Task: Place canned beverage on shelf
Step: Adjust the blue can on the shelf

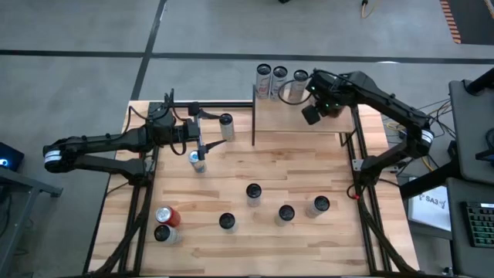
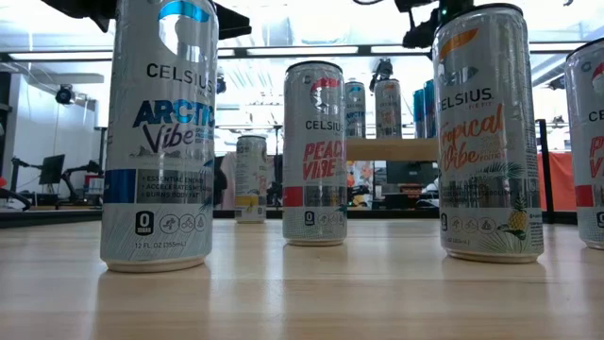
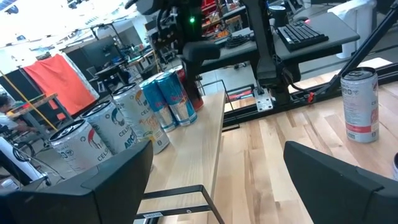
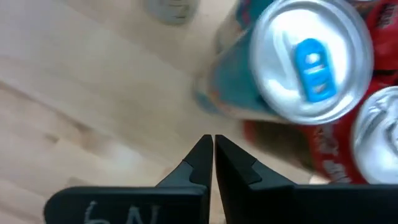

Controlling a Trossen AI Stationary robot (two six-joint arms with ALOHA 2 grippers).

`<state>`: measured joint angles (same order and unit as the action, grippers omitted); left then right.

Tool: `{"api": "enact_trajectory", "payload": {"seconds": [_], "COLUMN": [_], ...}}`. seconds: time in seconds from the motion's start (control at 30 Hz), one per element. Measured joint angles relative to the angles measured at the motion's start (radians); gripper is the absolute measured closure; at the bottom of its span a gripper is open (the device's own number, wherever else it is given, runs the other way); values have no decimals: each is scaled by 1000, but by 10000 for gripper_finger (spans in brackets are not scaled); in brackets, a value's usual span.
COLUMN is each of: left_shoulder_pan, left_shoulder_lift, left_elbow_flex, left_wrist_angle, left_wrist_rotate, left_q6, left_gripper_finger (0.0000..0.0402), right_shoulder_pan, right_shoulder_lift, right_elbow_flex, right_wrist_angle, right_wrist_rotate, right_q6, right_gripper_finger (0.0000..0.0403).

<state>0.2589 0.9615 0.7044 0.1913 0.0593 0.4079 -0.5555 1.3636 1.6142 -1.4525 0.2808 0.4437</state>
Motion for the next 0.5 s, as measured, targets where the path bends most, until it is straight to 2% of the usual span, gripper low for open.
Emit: {"api": "enact_trajectory", "payload": {"seconds": [0.5], "left_shoulder_pan": [0], "left_shoulder_lift": [0], "left_elbow_flex": [0], "left_wrist_angle": [-5], "left_wrist_rotate": [0], "left_q6": [10], "left_gripper_finger": [55], "right_shoulder_pan": [-65], "right_shoulder_lift": [46], "right_elbow_flex": [0], "right_wrist_angle": [53], "right_wrist_rotate": [34], "right_q6": [-65], "right_gripper_finger": [394]}}
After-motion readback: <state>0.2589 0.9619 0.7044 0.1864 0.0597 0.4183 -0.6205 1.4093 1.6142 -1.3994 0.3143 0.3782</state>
